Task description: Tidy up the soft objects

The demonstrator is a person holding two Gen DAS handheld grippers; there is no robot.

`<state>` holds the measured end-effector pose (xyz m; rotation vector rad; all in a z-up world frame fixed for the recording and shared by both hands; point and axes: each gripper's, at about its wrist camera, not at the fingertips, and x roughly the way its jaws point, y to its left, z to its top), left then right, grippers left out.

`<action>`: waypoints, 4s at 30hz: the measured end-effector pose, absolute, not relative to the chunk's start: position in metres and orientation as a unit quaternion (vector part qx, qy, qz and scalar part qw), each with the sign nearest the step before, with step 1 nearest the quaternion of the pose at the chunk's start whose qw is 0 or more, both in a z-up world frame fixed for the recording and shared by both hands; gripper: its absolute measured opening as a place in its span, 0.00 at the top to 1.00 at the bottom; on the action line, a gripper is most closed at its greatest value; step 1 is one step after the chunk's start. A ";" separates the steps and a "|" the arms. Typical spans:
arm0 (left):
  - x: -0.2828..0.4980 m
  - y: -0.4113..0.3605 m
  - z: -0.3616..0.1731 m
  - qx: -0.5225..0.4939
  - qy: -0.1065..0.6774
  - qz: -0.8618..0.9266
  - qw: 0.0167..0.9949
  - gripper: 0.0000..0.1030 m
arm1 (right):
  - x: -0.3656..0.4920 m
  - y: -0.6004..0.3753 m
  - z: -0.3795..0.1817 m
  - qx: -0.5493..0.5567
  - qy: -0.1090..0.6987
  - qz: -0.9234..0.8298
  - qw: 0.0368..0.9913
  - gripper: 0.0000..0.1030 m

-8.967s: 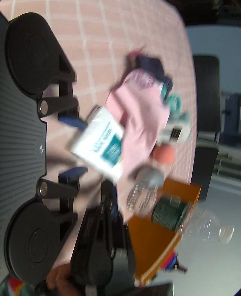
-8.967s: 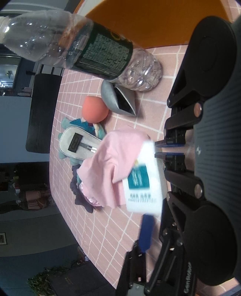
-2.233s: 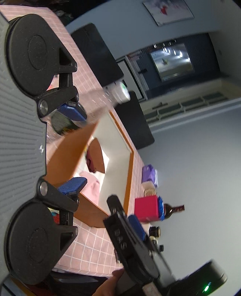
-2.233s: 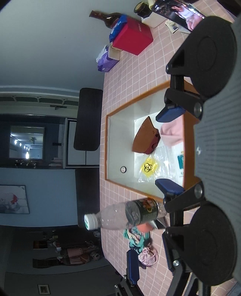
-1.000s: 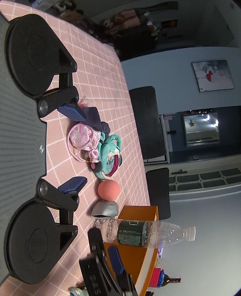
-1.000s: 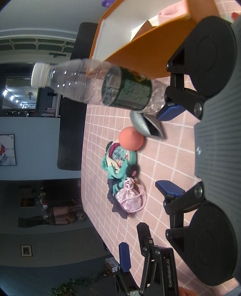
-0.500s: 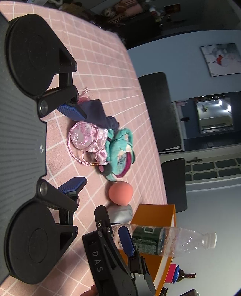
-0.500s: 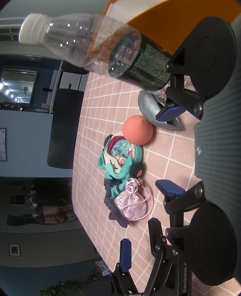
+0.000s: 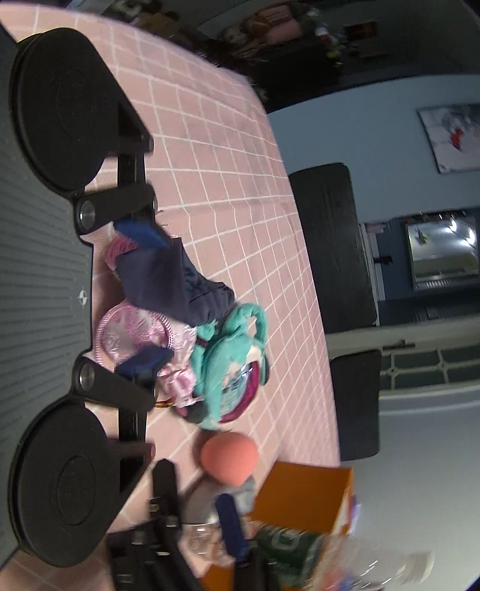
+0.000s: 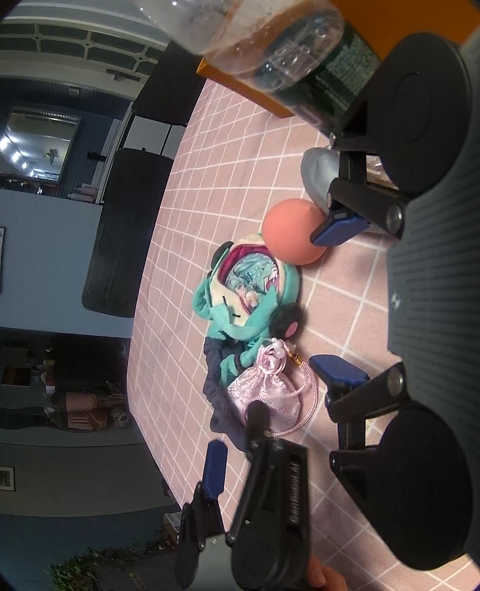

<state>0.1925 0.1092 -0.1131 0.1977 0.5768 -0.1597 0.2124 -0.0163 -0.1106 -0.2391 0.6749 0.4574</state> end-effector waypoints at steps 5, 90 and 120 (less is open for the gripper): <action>0.199 0.125 -0.108 0.020 0.297 -0.092 0.950 0.96 | 0.216 -0.012 -0.113 -0.121 0.331 0.227 0.908 0.37; 0.087 0.098 -0.058 0.008 0.342 -0.066 0.937 0.91 | 0.144 -0.058 -0.086 -0.047 0.358 0.293 0.885 0.55; 0.040 -0.089 0.023 0.125 0.213 -0.300 0.921 0.91 | 0.056 -0.261 0.028 -0.016 0.281 0.155 0.947 0.55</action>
